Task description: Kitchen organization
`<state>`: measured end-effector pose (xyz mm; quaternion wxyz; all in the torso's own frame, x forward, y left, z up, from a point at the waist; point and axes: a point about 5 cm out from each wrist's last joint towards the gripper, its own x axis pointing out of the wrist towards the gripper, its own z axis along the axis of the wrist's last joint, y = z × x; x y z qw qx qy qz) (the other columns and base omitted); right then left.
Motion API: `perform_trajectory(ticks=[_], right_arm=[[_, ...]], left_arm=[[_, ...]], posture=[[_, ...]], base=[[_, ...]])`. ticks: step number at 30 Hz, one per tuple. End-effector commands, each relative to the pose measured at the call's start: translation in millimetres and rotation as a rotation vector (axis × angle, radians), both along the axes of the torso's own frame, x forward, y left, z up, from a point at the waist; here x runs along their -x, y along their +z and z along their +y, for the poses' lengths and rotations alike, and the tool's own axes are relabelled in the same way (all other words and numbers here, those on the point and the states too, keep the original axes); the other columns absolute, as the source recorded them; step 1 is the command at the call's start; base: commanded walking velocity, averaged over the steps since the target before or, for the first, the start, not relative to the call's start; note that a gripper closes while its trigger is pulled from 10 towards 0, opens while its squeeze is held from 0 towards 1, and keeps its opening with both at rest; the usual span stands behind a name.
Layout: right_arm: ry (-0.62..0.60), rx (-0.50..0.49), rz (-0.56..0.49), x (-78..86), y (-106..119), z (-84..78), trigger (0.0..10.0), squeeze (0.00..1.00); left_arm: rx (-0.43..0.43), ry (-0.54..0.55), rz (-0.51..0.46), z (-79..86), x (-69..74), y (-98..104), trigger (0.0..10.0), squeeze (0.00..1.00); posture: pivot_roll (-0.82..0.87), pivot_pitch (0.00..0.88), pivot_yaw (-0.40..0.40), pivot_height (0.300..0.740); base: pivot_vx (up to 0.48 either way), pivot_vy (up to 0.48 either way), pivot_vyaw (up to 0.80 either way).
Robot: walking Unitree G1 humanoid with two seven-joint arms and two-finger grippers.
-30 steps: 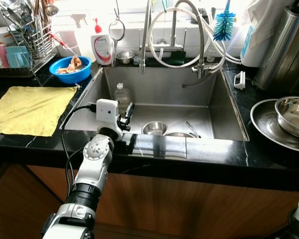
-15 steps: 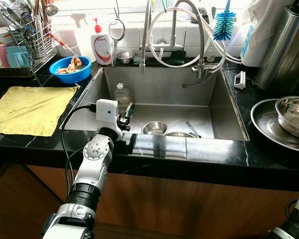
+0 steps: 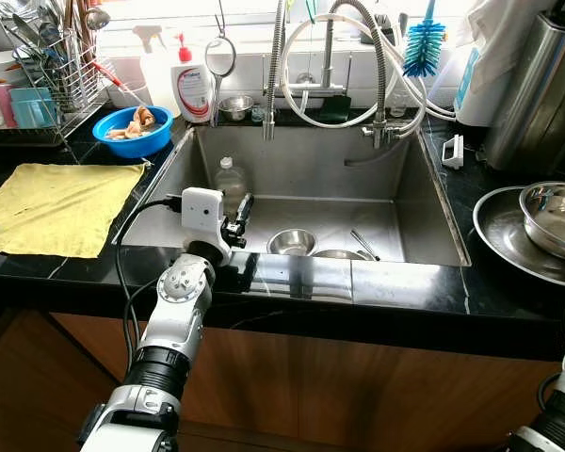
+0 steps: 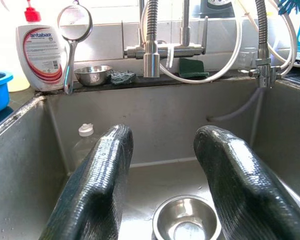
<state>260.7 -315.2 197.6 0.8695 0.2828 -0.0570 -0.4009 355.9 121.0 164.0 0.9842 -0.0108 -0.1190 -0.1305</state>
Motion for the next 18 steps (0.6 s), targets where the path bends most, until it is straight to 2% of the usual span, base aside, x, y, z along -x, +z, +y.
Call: perform_trajectory(ticks=[1,18], right_arm=[[0.023,-0.009,0.036,-4.7,-5,4.6,10.0,0.0],[0.05,0.008,0.02,-15.9,6,7.7,10.0,0.0]], left_arm=[[-0.011,0.008,-0.013,2.0,-1.8,4,10.0,0.0],[-0.009,0.002,-0.018,1.0,-2.4,6,10.0,0.0]], posture=[[-0.06,0.0,0.055,0.74],[-0.06,0.0,0.058,0.74]], base=[[0.0,0.0,0.0],[0.0,0.0,0.0]])
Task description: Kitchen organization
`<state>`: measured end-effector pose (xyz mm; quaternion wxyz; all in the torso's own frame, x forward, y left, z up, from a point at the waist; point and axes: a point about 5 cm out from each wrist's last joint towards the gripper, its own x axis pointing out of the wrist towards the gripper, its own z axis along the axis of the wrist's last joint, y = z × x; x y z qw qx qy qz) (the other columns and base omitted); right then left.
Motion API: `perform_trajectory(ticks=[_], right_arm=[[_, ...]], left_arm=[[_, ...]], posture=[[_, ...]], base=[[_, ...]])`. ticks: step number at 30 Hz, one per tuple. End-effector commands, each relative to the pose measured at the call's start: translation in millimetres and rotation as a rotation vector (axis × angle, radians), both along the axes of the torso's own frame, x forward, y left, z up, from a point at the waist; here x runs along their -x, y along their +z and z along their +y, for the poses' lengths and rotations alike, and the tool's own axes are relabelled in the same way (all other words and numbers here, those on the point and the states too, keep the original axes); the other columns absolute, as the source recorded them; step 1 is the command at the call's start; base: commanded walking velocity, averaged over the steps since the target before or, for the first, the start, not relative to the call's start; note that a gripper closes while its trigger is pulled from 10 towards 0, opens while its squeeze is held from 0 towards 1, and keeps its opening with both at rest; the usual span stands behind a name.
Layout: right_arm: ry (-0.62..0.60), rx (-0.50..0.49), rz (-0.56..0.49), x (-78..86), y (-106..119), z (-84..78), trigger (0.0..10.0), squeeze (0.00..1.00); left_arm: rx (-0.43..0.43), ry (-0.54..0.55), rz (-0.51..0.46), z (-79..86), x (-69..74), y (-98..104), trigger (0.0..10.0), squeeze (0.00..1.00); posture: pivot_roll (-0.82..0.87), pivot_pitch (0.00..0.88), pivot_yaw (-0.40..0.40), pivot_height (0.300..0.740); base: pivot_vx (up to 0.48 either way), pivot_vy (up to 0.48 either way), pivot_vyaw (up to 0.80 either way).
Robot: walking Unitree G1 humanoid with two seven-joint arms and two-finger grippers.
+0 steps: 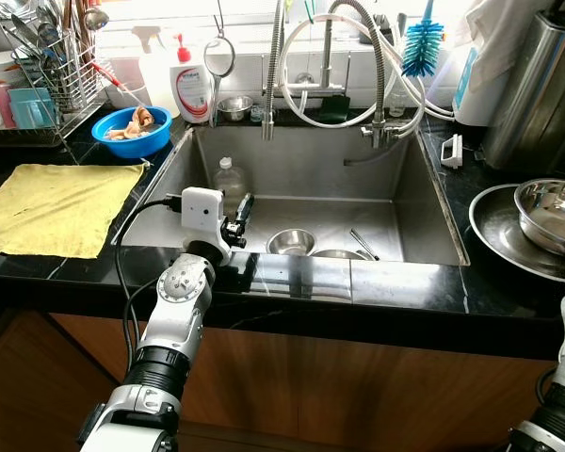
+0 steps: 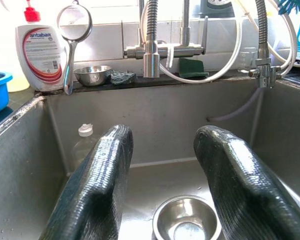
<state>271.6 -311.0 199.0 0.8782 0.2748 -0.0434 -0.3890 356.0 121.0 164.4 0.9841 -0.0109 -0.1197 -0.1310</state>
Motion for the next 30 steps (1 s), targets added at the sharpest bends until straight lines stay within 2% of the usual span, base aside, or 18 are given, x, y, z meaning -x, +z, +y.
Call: perform_trajectory(ticks=[1,14,15,16,30], right_arm=[[0.019,0.001,-0.008,-6.0,6.2,3.5,10.0,0.0],[0.024,-0.006,0.02,-9.5,4.8,3.7,10.0,0.0],[0.023,-0.01,0.018,-9.3,4.2,3.6,9.2,0.0],[0.022,-0.012,0.017,-9.3,4.2,3.6,0.0,0.0],[0.028,-0.019,0.0,-11.4,7.7,6.4,0.0,0.0]], left_arm=[[-0.009,0.002,-0.017,0.9,-2.3,5.3,10.0,0.0],[-0.014,-0.001,-0.023,0.2,-2.3,6.4,10.0,0.0],[-0.015,-0.001,-0.023,0.4,-2.5,6.4,10.0,0.0],[-0.016,-0.001,-0.023,0.4,-2.5,6.4,10.0,0.0],[-0.02,0.003,-0.018,1.1,-2.2,5.5,10.0,0.0]], posture=[[-0.06,0.0,0.058,0.74],[-0.06,0.0,0.056,0.74],[-0.06,0.0,0.056,0.74],[-0.06,0.0,0.055,0.74],[-0.06,0.0,0.053,0.74]], base=[[0.0,0.0,0.0],[0.0,0.0,0.0],[0.0,0.0,0.0],[0.0,0.0,0.0],[0.0,0.0,0.0]])
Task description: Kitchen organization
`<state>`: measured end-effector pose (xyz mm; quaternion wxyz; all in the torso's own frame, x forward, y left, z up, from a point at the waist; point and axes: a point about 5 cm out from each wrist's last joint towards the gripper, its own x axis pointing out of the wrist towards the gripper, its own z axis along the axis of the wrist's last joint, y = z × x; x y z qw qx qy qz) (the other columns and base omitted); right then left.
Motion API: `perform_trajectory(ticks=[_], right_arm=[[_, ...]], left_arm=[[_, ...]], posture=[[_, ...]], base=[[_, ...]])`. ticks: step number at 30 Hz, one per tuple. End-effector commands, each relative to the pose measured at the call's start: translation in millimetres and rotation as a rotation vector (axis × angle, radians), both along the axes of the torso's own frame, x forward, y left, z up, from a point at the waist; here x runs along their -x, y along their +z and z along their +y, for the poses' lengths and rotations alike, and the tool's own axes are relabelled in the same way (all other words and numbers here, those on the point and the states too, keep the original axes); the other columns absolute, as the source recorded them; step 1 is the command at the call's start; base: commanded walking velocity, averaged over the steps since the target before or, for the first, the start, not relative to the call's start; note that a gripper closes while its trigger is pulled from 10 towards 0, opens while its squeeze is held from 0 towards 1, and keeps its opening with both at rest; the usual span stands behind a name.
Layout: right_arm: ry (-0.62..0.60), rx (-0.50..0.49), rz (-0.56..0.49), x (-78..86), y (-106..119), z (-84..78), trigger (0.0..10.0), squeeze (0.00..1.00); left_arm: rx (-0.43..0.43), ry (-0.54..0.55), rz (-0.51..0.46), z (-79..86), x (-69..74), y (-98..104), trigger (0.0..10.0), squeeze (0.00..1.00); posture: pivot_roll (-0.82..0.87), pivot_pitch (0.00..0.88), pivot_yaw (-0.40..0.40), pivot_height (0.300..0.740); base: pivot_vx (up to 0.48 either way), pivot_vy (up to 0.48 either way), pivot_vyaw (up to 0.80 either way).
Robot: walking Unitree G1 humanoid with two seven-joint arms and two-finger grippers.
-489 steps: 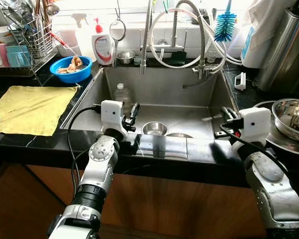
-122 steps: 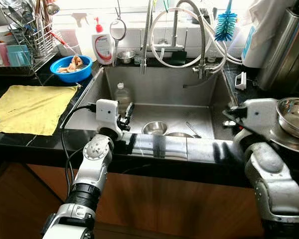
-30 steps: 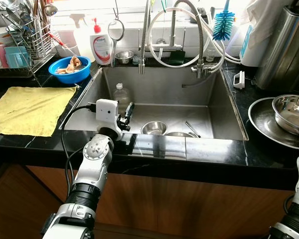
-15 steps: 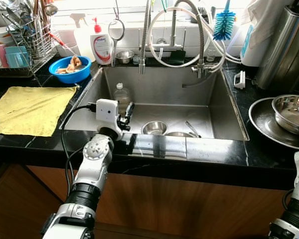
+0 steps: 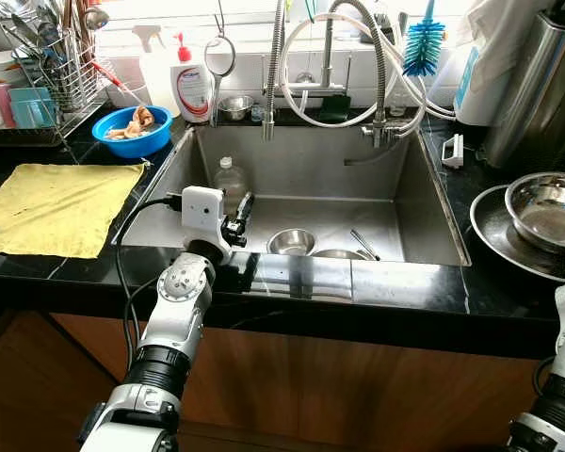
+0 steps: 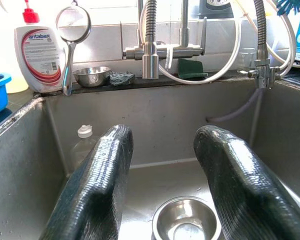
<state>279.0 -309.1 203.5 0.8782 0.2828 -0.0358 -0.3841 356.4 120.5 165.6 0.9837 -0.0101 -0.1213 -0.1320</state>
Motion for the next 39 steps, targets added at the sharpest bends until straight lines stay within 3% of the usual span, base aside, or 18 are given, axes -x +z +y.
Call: perform_trajectory(ticks=[1,6,8,9,12,18,19,20,22,23,26,27,32,36,39], right_arm=[[0.016,-0.001,-0.006,-4.5,3,5.4,0.0,0.0],[0.015,0.024,-0.029,-4.8,9,6.1,0.0,0.0],[-0.015,0.138,-0.078,-2.3,24,4.6,0.0,0.0],[-0.015,0.138,-0.078,-2.3,24,4.6,0.0,0.0],[-0.03,0.266,-0.194,1.4,53,9.0,0.0,0.0],[0.003,0.376,-0.222,-1.2,69,15.3,0.0,0.0],[0.057,0.414,-0.237,-5.3,73,22.1,0.0,0.0],[0.184,0.488,-0.276,-14.0,80,40.0,4.1,0.0],[0.222,0.511,-0.289,-16.5,82,45.9,4.1,0.0],[0.38,0.543,-0.258,-26.8,75,63.5,10.0,0.0],[0.571,0.612,-0.213,-36.0,64,87.3,10.0,0.0],[0.687,0.619,-0.216,-38.9,58,101.7,10.0,0.0],[0.843,0.653,-0.173,-43.6,44,118.7,10.0,0.0],[1.02,0.784,-0.094,-43.7,28,135.7,10.0,0.0],[1.022,0.795,-0.033,-47.3,18,133.9,10.0,0.0]], left_arm=[[-0.018,0.006,-0.014,1.5,-1.8,4,10.0,0.0],[-0.017,0.008,-0.015,1.7,-2.1,4,10.0,0.0],[-0.016,0.01,-0.014,2.2,-2.0,4,10.0,0.0],[-0.016,0.01,-0.014,2.2,-2.0,4,10.0,0.0],[-0.013,0.015,-0.014,3.4,-1.3,4,10.0,0.0],[-0.012,0.019,-0.014,3.8,-1.5,4,10.0,0.0],[-0.012,0.019,-0.014,3.8,-1.5,4,10.0,0.0],[-0.01,0.02,-0.016,3.3,-1.7,5,10.0,0.0],[-0.009,0.02,-0.016,3.0,-1.9,5,10.0,0.0],[-0.009,0.021,-0.016,3.0,-1.9,5,10.0,0.0],[-0.009,0.024,-0.015,3.3,-1.7,4,10.0,0.0],[-0.008,0.026,-0.016,4.1,-1.7,5,10.0,0.0],[-0.009,0.032,-0.016,5.4,-1.4,4,10.0,0.0],[-0.01,0.034,-0.011,5.9,-1.3,3,10.0,0.0],[-0.011,0.033,-0.009,5.7,-1.1,3,10.0,0.0]], posture=[[-0.06,0.0,0.053,0.74],[-0.06,0.0,0.052,0.74],[-0.06,0.0,0.051,0.74],[-0.06,0.0,0.051,0.74],[-0.06,0.0,0.05,0.74],[-0.06,0.0,0.049,0.74],[-0.06,0.0,0.049,0.74],[-0.06,0.0,0.048,0.74],[-0.06,0.0,0.048,0.74],[-0.06,0.0,0.046,0.74],[-0.06,0.0,0.043,0.74],[-0.06,0.0,0.043,0.74],[-0.06,0.0,0.039,0.74],[-0.06,0.0,0.039,0.74],[-0.06,0.0,0.038,0.74]], base=[[0.0,0.0,0.0],[0.0,0.0,0.0],[0.0,0.0,0.0],[0.0,0.0,0.0],[0.0,0.0,0.0],[0.0,0.0,0.0],[0.0,0.0,0.0],[0.0,0.0,0.0],[0.0,0.0,0.0],[0.0,0.0,0.0],[0.0,0.0,0.0],[0.0,0.0,0.0],[0.0,0.0,0.0],[0.0,0.0,0.0],[0.0,0.0,0.0]])
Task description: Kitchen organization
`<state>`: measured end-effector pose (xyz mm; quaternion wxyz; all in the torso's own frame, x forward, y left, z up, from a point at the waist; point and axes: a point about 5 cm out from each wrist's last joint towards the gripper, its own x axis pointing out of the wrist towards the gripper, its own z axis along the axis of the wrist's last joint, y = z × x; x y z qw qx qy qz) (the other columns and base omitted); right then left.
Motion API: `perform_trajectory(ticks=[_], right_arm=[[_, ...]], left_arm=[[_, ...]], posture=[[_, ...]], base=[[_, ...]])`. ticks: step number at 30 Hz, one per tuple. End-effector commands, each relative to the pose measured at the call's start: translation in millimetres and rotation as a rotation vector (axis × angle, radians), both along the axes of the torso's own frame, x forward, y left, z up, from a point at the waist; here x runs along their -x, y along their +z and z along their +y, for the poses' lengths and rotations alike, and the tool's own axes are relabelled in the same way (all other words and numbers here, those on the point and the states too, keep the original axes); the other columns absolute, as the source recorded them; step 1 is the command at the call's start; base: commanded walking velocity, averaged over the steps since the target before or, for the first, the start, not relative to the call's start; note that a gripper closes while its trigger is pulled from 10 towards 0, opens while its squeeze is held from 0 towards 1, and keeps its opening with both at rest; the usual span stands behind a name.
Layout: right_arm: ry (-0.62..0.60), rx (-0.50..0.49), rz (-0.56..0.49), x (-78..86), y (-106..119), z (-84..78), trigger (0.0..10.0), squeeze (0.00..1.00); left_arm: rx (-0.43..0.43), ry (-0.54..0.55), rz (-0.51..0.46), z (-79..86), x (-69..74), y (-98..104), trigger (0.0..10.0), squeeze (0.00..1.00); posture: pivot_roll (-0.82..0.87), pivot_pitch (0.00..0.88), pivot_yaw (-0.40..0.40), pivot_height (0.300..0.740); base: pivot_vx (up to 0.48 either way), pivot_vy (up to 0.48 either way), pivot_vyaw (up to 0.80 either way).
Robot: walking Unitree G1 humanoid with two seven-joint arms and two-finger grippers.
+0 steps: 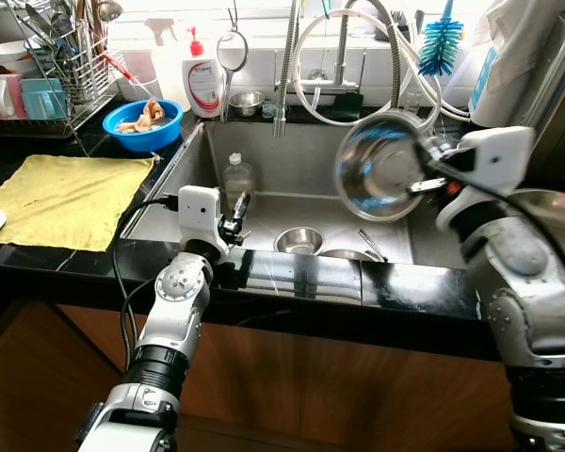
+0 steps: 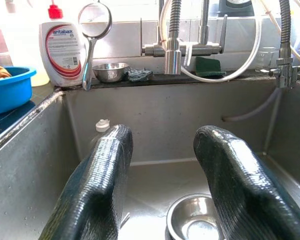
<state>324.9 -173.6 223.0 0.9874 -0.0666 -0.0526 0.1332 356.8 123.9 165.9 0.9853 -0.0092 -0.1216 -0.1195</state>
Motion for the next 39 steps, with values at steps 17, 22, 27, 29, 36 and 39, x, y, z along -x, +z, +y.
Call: perform_trajectory(ticks=[17,22,27,29,36,39], right_arm=[[-0.17,0.132,0.145,-19.2,-40,-21.4,10.0,0.0],[-0.187,0.115,0.162,-20.3,-47,-23.6,10.0,1.0],[-0.189,0.117,0.163,-20.3,-48,-23.0,10.0,1.0],[-0.192,0.117,0.162,-20.6,-48,-23.0,10.0,1.0],[-0.212,0.122,0.138,-22.7,-45,-23.9,10.0,1.0],[-0.233,0.122,0.111,-22.4,-40,-25.0,10.0,0.0]], left_arm=[[-0.016,0.007,-0.005,3.2,-0.4,2,10.0,0.0],[-0.016,0.005,-0.005,3.0,-0.3,2,10.0,0.0],[-0.016,0.005,-0.004,3.2,-0.1,2,10.0,0.0],[-0.016,0.005,-0.003,3.3,-0.1,2,10.0,0.0],[-0.017,0.003,-0.002,3.2,0.1,1,10.0,0.0],[-0.017,0.003,-0.002,3.1,0.1,1,10.0,0.0]], posture=[[-0.05,0.0,0.04,0.74],[-0.05,0.0,0.039,0.74],[-0.05,0.0,0.039,0.74],[-0.05,0.0,0.039,0.74],[-0.05,0.0,0.04,0.74],[-0.05,0.0,0.04,0.74]], base=[[0.0,0.0,0.0],[0.0,0.0,0.0],[0.0,0.0,0.0],[0.0,0.0,0.0],[0.0,0.0,0.0],[0.0,0.0,0.0]])
